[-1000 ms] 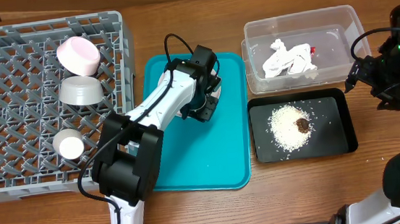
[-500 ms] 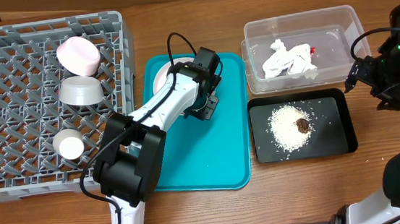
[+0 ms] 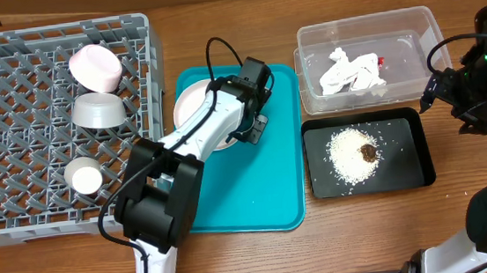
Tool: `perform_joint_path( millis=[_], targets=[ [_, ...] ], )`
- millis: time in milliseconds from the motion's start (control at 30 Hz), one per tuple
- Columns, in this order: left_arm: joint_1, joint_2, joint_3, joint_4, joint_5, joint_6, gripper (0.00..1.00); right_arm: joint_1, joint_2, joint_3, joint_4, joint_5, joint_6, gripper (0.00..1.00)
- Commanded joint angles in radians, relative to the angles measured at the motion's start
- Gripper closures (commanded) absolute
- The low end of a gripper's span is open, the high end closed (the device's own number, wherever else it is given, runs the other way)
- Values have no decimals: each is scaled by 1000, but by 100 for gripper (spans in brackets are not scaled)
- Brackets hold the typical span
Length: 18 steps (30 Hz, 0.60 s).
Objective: Sort waste into correct bins and load items into the dishwasher
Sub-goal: 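Reach the left gripper to the white plate's rim and grasp it, then carry the white plate into the rack and stand it upright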
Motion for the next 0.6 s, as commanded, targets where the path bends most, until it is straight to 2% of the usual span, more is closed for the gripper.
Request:
perform_joint_path(
  millis=[0,333,467,567],
  targets=[
    [-5,5,-1,-19,11,-33,96,0,-36,4,2,-2,0,18],
    [15,-121,233,-163,11,-132,96,0,-36,4,-1,-2,0,18],
    [61,-215,299,-176,26,-142,96,0,-36,4,0,-2,0,18],
    [116,-272,304,-176,90,-136,96,0,-36,4,0,-2,0,18]
  ],
)
